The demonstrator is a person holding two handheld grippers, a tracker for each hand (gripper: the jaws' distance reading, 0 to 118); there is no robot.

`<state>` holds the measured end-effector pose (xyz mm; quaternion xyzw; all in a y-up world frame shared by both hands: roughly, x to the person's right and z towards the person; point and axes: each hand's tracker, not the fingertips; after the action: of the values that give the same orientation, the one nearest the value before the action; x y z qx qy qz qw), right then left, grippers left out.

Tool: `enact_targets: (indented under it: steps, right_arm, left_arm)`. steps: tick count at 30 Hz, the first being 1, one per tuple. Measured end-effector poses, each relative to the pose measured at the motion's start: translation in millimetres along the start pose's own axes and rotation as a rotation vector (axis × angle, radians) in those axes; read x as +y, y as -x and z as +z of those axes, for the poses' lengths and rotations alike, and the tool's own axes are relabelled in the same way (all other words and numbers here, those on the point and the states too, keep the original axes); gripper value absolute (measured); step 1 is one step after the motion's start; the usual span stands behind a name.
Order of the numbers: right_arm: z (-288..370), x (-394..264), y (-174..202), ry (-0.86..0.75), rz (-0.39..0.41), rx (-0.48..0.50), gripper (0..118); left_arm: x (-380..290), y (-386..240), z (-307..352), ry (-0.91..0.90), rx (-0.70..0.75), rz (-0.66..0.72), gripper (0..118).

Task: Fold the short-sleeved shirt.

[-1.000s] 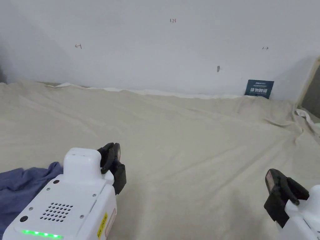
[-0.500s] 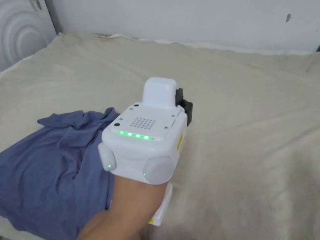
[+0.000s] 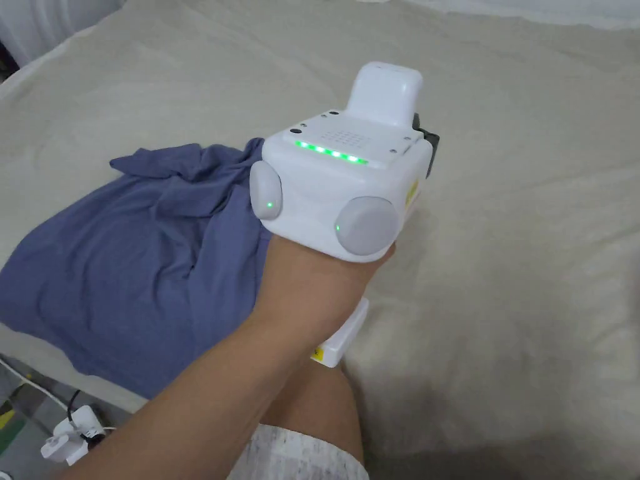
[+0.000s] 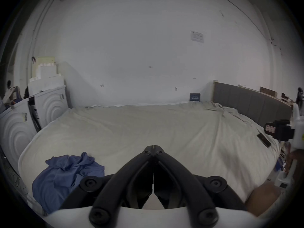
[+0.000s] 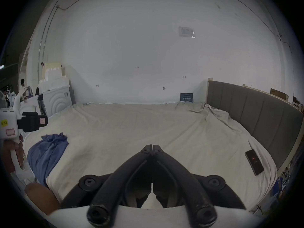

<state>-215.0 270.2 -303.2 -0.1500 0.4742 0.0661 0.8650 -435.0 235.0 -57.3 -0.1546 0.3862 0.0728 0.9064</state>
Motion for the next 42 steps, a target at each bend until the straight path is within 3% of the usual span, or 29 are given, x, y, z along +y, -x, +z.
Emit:
enact_targets:
  steps: [8, 14, 18, 23, 26, 27, 29, 30, 31, 39, 42]
  right_arm:
    - [-21, -8, 32, 0.035, 0.019, 0.077, 0]
    - [-36, -15, 72, 0.071, 0.081, 0.140, 0]
    - [-50, -24, 81, 0.104, 0.100, 0.160, 0]
    - [-67, -30, 86, 0.142, 0.121, 0.159, 0]
    - [-76, -32, 89, 0.159, 0.125, 0.150, 0]
    - [-79, -33, 89, 0.164, 0.127, 0.145, 0]
    - [-82, -35, 90, 0.173, 0.129, 0.142, 0]
    - [-84, -36, 91, 0.178, 0.131, 0.140, 0]
    - [-85, -36, 92, 0.182, 0.134, 0.137, 0]
    - [-92, -42, 93, 0.210, 0.140, 0.124, 0]
    - [-93, -42, 92, 0.210, 0.142, 0.118, 0]
  left_arm:
    - [-19, 52, 8, 0.065, 0.047, -0.044, 0]
    - [-61, 174, 23, 0.219, 0.187, -0.046, 0]
    - [-94, 266, 24, 0.372, 0.274, -0.004, 0]
    - [-118, 333, 8, 0.544, 0.223, -0.006, 0]
    - [-118, 352, 2, 0.525, 0.094, 0.036, 0]
    - [-118, 357, -3, 0.524, 0.106, 0.034, 5]
    - [-114, 366, -14, 0.537, 0.081, 0.059, 76]
    - [-113, 368, -20, 0.552, 0.026, 0.075, 99]
    - [-111, 368, -25, 0.548, -0.016, 0.070, 109]
    - [-113, 364, -90, 0.707, -0.005, 0.013, 110]
    - [-116, 362, -102, 0.742, -0.016, 0.031, 85]
